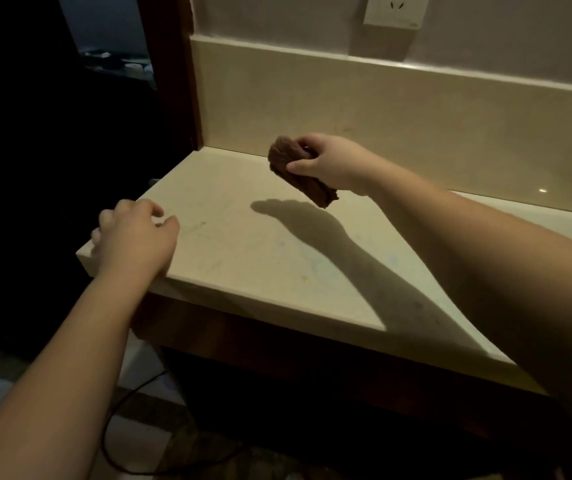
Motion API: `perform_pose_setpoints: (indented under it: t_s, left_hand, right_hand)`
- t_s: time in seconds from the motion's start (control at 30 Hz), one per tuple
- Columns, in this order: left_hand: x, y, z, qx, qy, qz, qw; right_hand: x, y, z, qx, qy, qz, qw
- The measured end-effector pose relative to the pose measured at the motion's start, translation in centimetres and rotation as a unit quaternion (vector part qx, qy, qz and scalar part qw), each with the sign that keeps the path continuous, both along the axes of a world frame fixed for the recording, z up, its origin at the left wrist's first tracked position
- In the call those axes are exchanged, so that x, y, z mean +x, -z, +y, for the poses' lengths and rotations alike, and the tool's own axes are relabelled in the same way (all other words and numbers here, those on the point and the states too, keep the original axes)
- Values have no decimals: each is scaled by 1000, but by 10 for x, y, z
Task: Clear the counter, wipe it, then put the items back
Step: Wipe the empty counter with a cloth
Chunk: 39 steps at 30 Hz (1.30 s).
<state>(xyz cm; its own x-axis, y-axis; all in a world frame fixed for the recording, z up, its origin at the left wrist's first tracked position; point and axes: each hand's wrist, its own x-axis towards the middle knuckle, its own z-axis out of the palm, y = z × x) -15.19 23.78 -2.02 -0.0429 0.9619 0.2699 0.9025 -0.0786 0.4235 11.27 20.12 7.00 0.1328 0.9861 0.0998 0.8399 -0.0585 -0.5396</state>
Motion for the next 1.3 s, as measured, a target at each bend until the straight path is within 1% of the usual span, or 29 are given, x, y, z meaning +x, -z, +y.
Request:
perform_pose_setpoints:
  t_s: [0.07, 0.13, 0.23, 0.4, 0.5, 0.6, 0.67, 0.77, 0.87, 1.03, 1.13, 1.2, 1.23, 1.3]
  left_hand:
    - [-9, 5, 13, -15, -40, 43, 998]
    - [-16, 11, 23, -15, -54, 72, 996]
    - [-20, 16, 33, -31, -73, 69, 994]
    - [-22, 20, 39, -45, -73, 73, 994]
    - [-23, 18, 39, -44, -77, 67, 994]
    - [-22, 18, 37, -39, -77, 60, 994]
    - [-22, 18, 38, -42, -79, 59, 994]
    - [-22, 17, 38, -45, -82, 58, 994]
    - [-22, 17, 39, -48, -86, 53, 994]
    - [-22, 20, 39, -39, -91, 50, 994]
    - [-23, 21, 40, -36, -92, 48, 994]
    - [-23, 20, 40, -36, -90, 48, 994]
    - [-22, 19, 40, -36, -90, 47, 994]
    - [-23, 19, 40, -39, -88, 43, 994]
  right_hand:
    - [-5, 12, 35, -13, -32, -50, 998]
    - [-12, 25, 68, -5, -58, -107, 993]
    - [-22, 42, 110, 13, -73, -155, 985]
    - [-34, 69, 154, 40, -80, -179, 980]
    - [-42, 74, 171, 60, -90, -187, 976]
    - [-44, 77, 184, 67, -111, -214, 968]
    - [-42, 77, 193, 69, -93, -234, 965]
    - [-41, 76, 208, 66, -28, -263, 962]
    - [-48, 79, 227, 78, -5, -271, 960]
    - [-65, 81, 255, 90, -42, -299, 949]
    - [-62, 83, 266, 69, -91, -290, 950]
    - [-52, 83, 265, 45, -93, -292, 951]
    - [-45, 84, 262, 45, -84, -309, 946]
    - [-37, 85, 252, 71, -73, -369, 924]
